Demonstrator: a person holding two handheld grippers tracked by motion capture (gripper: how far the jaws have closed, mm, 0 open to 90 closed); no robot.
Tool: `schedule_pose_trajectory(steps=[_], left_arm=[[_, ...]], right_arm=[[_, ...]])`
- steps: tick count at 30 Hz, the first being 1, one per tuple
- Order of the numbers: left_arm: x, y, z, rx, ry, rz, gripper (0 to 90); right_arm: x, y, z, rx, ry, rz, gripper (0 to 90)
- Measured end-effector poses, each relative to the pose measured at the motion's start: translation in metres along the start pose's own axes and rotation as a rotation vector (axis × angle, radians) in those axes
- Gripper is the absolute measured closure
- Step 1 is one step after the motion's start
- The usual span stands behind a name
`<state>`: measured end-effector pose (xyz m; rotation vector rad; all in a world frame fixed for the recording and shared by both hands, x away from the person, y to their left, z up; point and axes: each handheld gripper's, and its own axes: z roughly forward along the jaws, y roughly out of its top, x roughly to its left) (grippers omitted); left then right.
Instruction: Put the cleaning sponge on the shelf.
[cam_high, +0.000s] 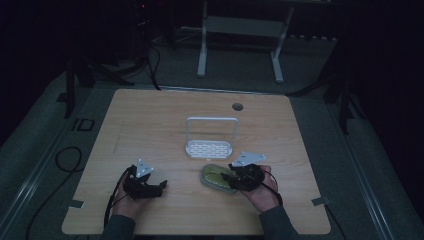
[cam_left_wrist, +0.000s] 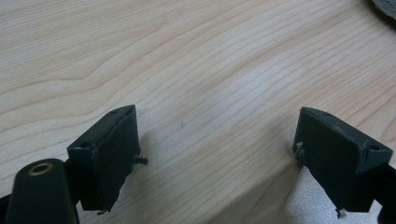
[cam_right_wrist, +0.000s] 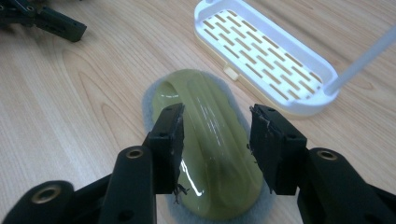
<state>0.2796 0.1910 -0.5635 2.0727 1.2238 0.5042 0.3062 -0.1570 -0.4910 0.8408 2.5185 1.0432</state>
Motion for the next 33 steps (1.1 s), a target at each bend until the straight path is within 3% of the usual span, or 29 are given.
schedule_pose_trajectory(steps=[15,18,26,33], left_arm=[[0.000,0.000,0.000,-0.001,0.000,-0.001,14.6],[0.000,0.000,0.000,-0.001,-0.001,0.000,14.6],[0.000,0.000,0.000,-0.001,-0.002,0.001,14.6],[0.000,0.000,0.000,-0.001,-0.002,0.001,14.6]], right_arm=[[0.000,0.015,0.020,0.079,0.039,-0.040,56.1],[0.000,0.018,0.025,0.114,0.045,-0.071,58.8],[-0.002,0.019,0.029,0.157,0.057,-0.090,61.6],[-0.005,0.020,0.027,0.183,0.069,-0.097,70.0]])
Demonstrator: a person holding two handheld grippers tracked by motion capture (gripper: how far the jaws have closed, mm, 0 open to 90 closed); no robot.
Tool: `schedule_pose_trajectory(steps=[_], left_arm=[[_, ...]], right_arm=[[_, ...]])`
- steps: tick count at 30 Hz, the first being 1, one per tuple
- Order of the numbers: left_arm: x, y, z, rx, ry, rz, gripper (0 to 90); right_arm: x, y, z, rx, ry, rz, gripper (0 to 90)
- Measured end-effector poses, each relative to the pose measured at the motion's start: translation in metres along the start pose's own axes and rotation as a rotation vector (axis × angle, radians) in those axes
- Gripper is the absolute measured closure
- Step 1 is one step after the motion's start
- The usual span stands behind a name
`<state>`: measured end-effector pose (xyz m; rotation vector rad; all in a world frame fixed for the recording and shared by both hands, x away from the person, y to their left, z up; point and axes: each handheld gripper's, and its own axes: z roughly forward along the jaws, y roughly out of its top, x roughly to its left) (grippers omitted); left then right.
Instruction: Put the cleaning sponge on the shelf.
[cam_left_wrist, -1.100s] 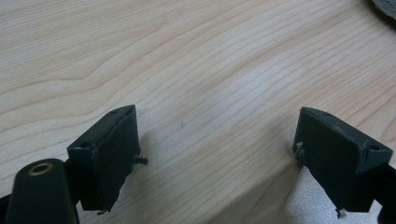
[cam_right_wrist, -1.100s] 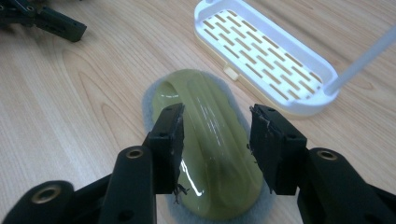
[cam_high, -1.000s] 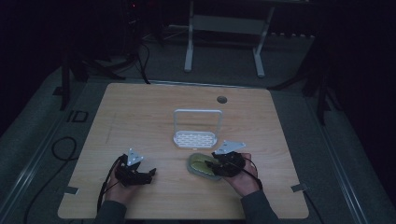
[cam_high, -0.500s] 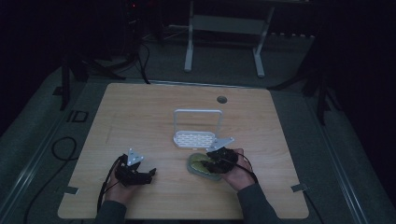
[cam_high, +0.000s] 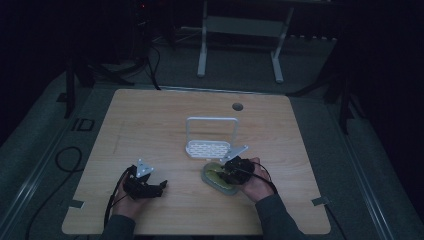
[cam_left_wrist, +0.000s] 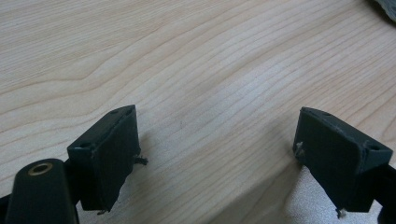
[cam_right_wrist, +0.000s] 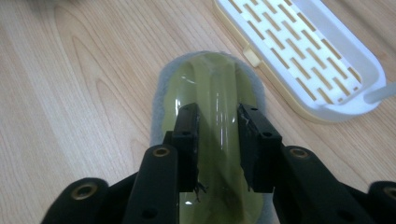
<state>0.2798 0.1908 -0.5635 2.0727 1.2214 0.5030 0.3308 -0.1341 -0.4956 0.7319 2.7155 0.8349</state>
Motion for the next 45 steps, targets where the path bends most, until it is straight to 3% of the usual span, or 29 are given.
schedule_pose_trajectory(steps=[8,18,31,37,45], left_arm=[[0.000,0.000,0.000,0.000,0.000,0.000,14.6],[0.000,0.000,0.000,0.000,0.000,0.000,14.6],[0.000,0.000,0.000,0.000,0.000,0.000,14.6],[0.000,0.000,0.000,0.000,0.000,0.001,14.6],[0.000,0.000,0.000,0.001,0.001,0.002,14.6]], right_arm=[[-0.003,-0.006,-0.006,0.023,-0.001,0.003,70.2],[-0.007,-0.010,-0.014,0.092,-0.006,-0.013,70.3],[-0.011,-0.005,-0.016,0.193,0.013,-0.033,69.9],[-0.011,0.000,-0.014,0.241,0.035,-0.039,65.1],[-0.012,0.007,-0.011,0.272,0.029,-0.058,65.5]])
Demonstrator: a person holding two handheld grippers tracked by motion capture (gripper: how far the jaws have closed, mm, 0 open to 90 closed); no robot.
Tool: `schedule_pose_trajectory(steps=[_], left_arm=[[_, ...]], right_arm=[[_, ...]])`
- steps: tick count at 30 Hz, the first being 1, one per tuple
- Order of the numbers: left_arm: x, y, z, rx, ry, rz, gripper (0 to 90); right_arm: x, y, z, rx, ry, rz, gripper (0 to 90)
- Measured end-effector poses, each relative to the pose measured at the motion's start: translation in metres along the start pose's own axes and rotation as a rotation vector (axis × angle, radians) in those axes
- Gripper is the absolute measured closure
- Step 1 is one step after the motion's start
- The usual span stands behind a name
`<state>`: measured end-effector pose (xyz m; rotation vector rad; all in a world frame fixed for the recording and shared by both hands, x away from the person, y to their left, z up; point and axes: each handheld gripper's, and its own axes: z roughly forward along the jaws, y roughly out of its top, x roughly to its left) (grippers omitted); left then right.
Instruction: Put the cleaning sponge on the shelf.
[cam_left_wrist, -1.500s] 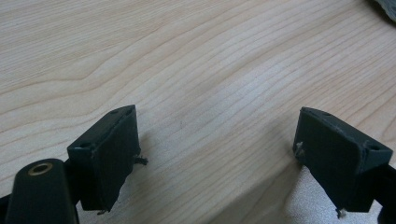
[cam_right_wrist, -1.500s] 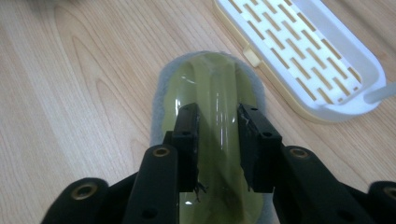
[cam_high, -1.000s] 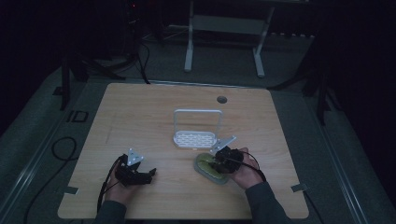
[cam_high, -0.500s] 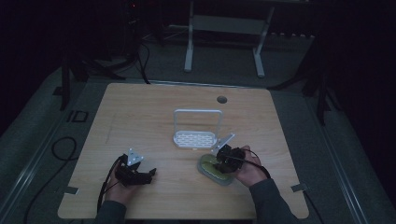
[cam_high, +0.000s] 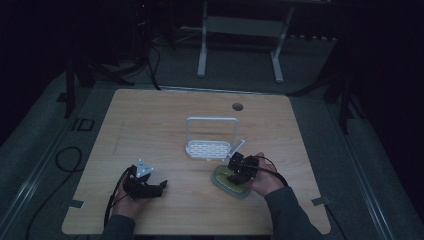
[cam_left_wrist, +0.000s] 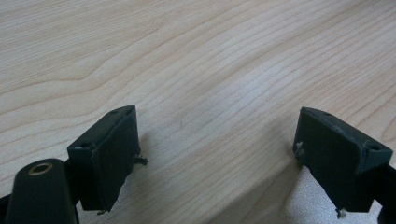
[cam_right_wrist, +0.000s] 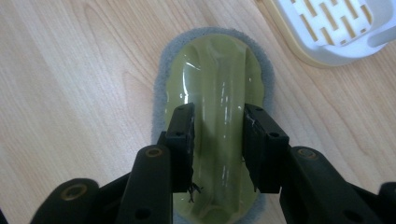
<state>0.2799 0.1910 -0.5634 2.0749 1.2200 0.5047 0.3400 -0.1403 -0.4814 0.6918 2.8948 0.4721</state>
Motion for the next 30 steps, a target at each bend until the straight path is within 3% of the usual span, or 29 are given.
schedule_pose_trajectory(steps=[16,30], left_arm=[[0.000,0.000,0.000,0.001,0.000,0.001,14.6],[0.000,0.000,0.000,0.001,0.000,0.001,14.6]], right_arm=[[-0.006,0.012,0.003,0.108,0.038,-0.010,69.5],[-0.006,0.022,0.004,0.194,0.047,-0.075,66.8]])
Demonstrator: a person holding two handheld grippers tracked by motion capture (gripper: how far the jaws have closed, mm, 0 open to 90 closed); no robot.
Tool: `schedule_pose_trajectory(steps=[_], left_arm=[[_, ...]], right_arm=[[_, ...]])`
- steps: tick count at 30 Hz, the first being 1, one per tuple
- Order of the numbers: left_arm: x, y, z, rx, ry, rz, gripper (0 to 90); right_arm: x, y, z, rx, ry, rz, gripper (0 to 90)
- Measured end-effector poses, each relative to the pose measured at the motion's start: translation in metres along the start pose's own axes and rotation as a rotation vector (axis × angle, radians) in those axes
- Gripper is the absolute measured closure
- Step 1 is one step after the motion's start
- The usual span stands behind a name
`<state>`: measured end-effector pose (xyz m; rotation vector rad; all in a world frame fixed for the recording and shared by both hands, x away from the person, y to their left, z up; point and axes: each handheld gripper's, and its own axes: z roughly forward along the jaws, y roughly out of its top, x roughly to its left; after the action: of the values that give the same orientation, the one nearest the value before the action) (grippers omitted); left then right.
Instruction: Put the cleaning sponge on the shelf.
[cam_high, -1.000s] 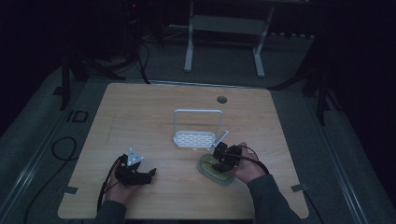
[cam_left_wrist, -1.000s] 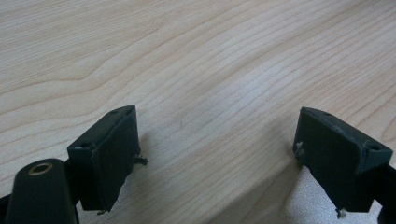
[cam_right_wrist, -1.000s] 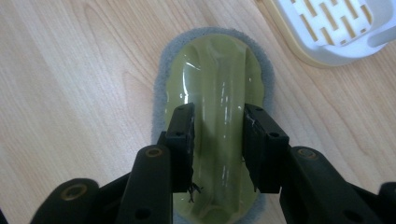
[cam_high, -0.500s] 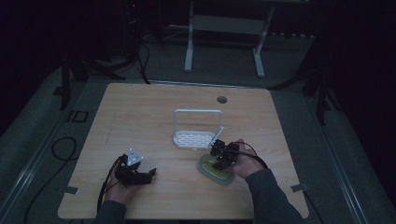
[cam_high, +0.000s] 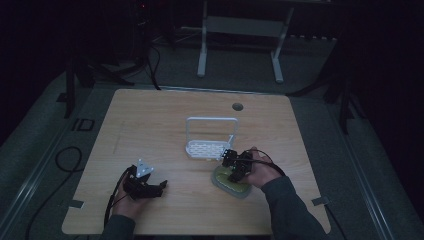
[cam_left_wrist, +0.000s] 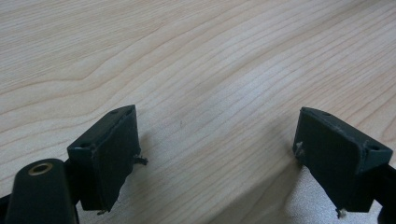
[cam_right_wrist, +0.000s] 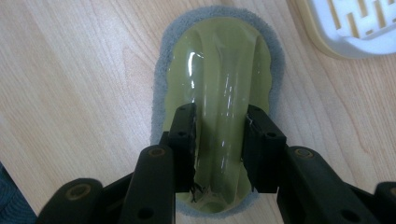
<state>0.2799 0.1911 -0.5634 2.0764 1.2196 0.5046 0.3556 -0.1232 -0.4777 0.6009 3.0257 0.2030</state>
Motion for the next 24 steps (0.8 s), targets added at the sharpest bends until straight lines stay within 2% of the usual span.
schedule_pose_trajectory(steps=[13,16,24], left_arm=[[0.000,0.000,0.000,0.000,-0.001,0.000,14.6],[0.000,0.000,0.000,-0.001,-0.001,0.000,14.6],[0.000,0.000,0.000,-0.001,-0.002,0.000,14.6]], right_arm=[[-0.002,0.007,0.001,0.028,0.002,-0.027,70.8],[0.000,0.008,0.000,0.040,-0.011,-0.055,71.1],[0.005,0.011,-0.002,0.029,-0.038,-0.116,71.3]])
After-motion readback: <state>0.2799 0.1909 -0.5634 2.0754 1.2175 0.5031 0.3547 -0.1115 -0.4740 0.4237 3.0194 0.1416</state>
